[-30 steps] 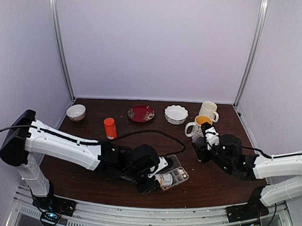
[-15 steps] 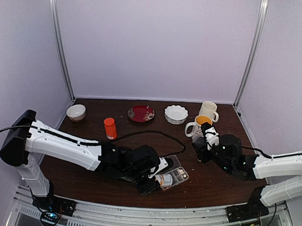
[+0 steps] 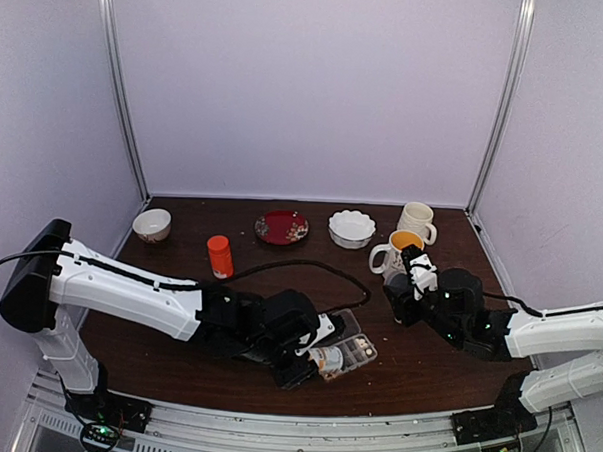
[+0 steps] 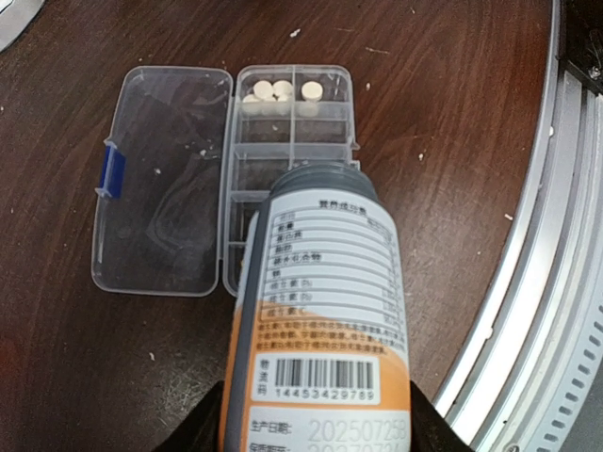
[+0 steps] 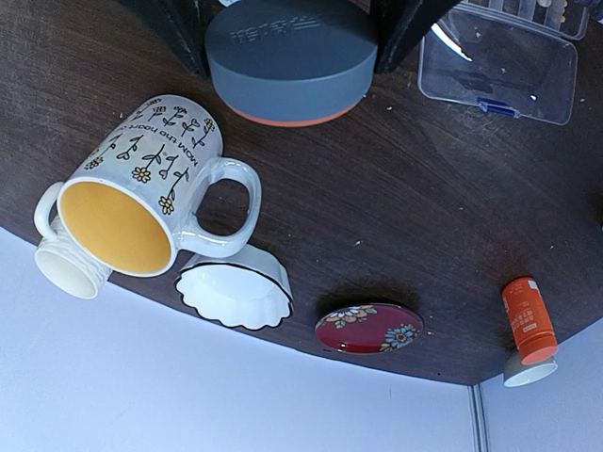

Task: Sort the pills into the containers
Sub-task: Pour the pill into the compartment of the pill container.

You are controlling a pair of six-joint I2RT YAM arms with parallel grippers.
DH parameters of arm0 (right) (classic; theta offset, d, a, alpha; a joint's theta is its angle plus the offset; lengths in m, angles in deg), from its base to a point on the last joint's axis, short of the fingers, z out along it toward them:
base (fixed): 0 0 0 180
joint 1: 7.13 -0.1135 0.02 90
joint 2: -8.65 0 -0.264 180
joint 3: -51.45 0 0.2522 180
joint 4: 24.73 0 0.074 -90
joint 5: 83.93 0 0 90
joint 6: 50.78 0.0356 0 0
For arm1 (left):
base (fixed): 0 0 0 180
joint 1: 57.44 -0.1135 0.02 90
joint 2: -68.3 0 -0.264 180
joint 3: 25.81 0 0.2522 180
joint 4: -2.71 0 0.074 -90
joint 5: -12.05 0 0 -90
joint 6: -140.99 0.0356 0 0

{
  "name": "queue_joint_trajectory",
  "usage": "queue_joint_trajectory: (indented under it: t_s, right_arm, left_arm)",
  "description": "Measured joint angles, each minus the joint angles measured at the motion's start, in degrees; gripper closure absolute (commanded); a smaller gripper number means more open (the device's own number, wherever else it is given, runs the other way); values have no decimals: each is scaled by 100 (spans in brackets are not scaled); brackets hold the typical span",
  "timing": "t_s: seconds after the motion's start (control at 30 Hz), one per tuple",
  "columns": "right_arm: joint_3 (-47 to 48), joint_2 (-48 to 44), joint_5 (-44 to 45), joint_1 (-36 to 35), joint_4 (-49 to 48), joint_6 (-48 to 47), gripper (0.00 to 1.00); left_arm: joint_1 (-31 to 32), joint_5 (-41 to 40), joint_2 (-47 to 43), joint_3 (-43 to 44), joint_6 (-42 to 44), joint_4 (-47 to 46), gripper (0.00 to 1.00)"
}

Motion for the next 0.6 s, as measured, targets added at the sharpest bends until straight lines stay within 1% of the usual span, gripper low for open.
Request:
queue_joint_trajectory:
  t_s: [0.6]
  right_arm:
    - [0,0,-2,0,0,0,100]
  left_arm:
    - [11,-15,20,11,0,70,100]
